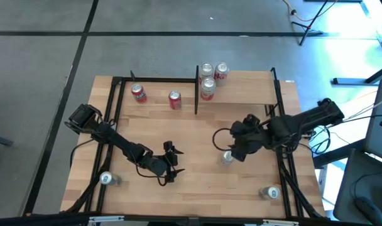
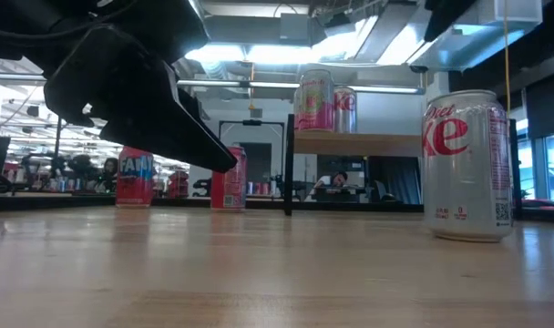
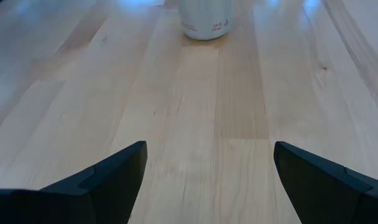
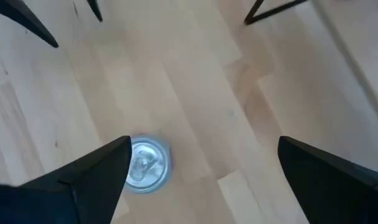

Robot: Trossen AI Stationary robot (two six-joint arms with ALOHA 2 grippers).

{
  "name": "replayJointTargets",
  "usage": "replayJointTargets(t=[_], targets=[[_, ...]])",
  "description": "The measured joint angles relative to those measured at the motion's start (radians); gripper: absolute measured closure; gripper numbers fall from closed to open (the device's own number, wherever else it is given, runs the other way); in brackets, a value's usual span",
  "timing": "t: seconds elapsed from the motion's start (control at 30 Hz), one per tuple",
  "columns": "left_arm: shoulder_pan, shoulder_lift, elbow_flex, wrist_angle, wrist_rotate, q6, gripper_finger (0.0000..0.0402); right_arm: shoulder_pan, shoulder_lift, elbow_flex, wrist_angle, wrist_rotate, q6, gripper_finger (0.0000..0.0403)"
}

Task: Place canned beverage on shelf
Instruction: Put the silver soda can on the shelf aligned with the other silver soda can

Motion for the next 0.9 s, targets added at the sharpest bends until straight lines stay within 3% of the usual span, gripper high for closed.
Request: replayJointTargets(t=[0.47,0.9], targets=[[0.001,0.0,0.0,0.004,0.0,-0.001,0.0056,0.0,0.203,-0.002,0.015,-0.128,0.064,0.0015],[0.001,0.0,0.0,0.004,0.0,-0.001,0.0056,0.0,0.243,-0.002,0.026,-0.181,0.067,0.0015]])
